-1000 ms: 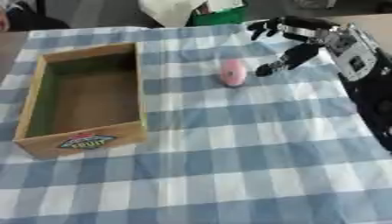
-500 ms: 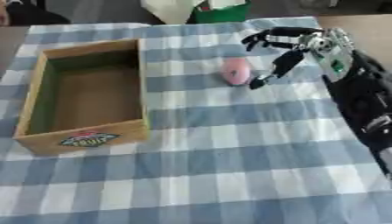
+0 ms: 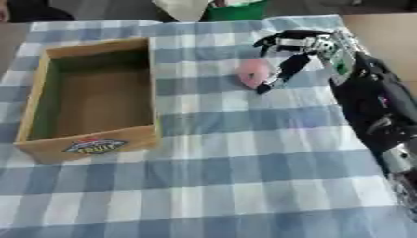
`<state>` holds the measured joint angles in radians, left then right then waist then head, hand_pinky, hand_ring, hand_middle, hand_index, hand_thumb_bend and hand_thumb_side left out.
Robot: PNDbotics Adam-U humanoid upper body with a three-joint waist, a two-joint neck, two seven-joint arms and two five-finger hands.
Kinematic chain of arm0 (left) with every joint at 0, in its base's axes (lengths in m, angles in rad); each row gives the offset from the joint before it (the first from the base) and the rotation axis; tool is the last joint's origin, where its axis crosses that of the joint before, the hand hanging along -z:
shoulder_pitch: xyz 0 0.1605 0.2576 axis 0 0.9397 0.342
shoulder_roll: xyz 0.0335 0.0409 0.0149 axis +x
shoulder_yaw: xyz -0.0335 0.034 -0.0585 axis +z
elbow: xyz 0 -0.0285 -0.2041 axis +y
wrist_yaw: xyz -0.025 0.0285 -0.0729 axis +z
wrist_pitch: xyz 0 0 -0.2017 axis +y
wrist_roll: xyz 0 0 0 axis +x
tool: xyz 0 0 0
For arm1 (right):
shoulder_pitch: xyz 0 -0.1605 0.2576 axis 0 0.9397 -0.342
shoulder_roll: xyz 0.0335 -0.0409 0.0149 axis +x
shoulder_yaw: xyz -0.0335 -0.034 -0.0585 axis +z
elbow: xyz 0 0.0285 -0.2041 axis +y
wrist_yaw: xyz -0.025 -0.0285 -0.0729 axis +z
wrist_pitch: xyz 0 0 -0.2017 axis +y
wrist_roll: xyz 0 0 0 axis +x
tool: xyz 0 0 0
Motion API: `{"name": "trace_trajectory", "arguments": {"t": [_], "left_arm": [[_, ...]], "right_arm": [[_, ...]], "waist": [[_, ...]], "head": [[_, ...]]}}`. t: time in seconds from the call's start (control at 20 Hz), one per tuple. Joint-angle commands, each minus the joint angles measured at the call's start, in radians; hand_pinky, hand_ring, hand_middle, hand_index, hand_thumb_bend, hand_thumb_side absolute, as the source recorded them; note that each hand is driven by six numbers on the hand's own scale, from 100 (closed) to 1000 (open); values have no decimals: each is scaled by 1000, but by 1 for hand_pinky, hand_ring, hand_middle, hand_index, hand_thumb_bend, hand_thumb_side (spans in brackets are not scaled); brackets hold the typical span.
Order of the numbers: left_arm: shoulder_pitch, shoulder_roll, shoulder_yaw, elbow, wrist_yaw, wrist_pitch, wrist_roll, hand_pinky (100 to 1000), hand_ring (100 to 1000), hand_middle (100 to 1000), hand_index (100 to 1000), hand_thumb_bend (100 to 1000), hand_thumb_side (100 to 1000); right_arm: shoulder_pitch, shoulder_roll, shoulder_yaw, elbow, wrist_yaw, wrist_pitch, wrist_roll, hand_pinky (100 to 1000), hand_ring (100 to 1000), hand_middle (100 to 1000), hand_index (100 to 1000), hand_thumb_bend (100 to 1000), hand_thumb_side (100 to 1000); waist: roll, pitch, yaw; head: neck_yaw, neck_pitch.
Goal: Pick up objects on the table and place them in the box.
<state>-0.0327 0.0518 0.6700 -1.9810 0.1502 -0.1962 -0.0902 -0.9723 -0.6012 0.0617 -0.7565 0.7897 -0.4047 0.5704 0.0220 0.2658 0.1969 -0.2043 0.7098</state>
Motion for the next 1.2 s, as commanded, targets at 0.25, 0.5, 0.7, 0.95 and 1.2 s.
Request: {"name": "trace_trajectory", "arguments": {"t": [0.25, 0.5, 0.7, 0.95, 1.2], "left_arm": [[-10, 9, 0, -19, 8, -2, -6, 504, 401, 559, 837, 228, 577], [-11, 7, 2, -19, 7, -1, -7, 505, 401, 559, 837, 227, 576], [-11, 5, 3, -19, 3, 3, -8, 506, 401, 560, 838, 225, 575], [-12, 5, 4, -19, 2, 5, -10, 506, 400, 560, 838, 224, 575], [-13, 3, 4, -19, 1, 6, -10, 507, 400, 560, 838, 223, 574]], "right_arm": [[-40, -4, -19, 38, 151, -7, -137, 885, 1000, 788, 921, 835, 586], [-40, -4, -14, 39, 191, -50, -172, 873, 1000, 716, 809, 796, 500], [-35, -4, -1, 20, 174, -87, -171, 862, 988, 622, 744, 783, 435], [-35, -2, 10, 4, 134, -104, -161, 858, 965, 596, 728, 729, 392], [-35, -1, 14, -3, 111, -103, -157, 848, 945, 577, 704, 685, 418]], "waist": [[-5, -7, 7], [-8, -7, 3], [-9, -7, 2], [-10, -6, 3], [-11, -4, 4]], "head": [[-1, -4], [10, 7], [14, 7], [14, 5], [14, 3]]}}
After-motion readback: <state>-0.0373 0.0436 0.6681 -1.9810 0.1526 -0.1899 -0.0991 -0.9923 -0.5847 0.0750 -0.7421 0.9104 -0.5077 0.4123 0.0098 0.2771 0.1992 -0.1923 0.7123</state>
